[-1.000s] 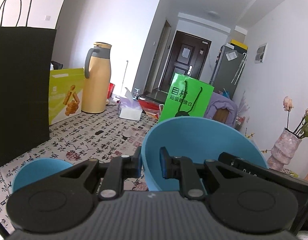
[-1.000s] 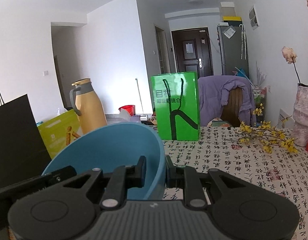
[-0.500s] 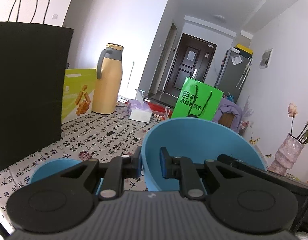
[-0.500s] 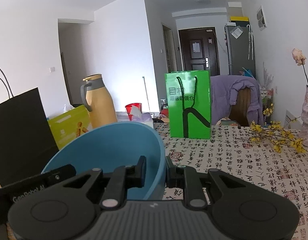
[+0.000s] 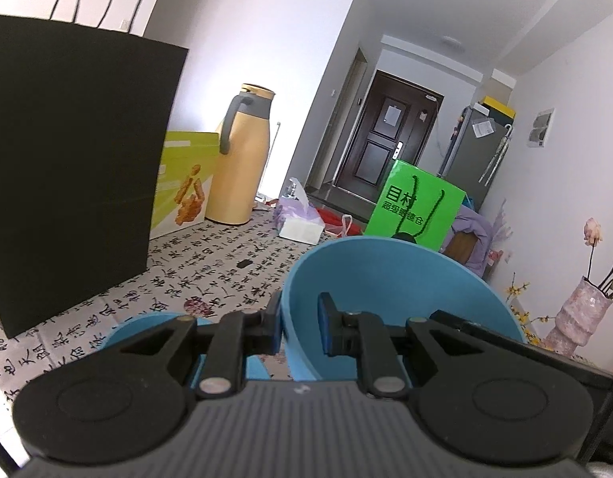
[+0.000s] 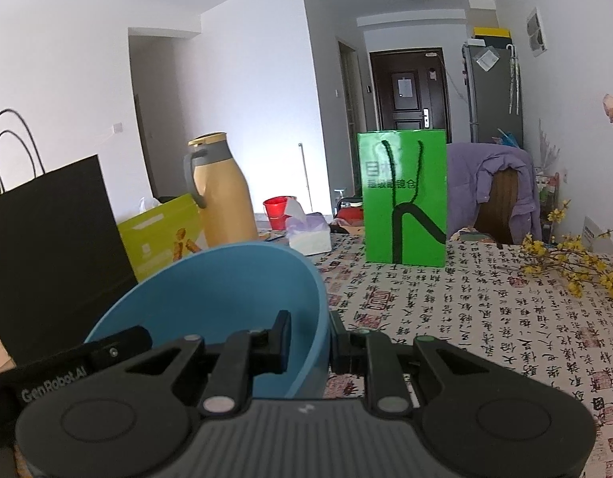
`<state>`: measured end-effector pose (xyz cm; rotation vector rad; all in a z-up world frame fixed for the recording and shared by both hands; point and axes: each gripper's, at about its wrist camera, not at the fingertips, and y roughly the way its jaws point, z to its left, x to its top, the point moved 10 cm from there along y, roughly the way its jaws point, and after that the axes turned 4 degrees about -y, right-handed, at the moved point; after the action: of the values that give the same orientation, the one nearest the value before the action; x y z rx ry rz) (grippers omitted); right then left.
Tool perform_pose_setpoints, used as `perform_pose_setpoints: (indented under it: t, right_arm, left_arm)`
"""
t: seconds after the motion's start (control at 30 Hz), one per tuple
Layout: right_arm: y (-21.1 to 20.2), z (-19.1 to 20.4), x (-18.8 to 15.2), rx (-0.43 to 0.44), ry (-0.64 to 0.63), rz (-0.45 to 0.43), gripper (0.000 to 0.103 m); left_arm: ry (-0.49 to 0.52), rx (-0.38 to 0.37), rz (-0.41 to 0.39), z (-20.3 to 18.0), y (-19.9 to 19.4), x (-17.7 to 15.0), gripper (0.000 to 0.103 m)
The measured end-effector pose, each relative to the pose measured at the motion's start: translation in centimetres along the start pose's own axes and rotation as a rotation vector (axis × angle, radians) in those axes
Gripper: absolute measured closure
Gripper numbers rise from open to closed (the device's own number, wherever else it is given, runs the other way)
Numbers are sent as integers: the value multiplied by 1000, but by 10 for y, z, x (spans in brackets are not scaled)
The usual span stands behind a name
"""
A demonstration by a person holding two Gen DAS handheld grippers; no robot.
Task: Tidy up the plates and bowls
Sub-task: 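Carry the held blue bowl toward the stacked bowls by the black bag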
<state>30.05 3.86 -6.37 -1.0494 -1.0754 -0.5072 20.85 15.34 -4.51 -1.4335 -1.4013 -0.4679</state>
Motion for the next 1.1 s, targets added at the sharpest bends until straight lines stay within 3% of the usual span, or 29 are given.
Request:
perform_pose_setpoints:
  t: [0.73, 1.1]
  right_arm:
    - [27, 75, -20, 77, -74, 56, 84]
    - [44, 95, -36, 97, -92, 93, 84]
  left_arm:
    - [-108, 49, 15, 87, 3, 3, 86]
    - [-124, 70, 26, 111, 6, -3, 86]
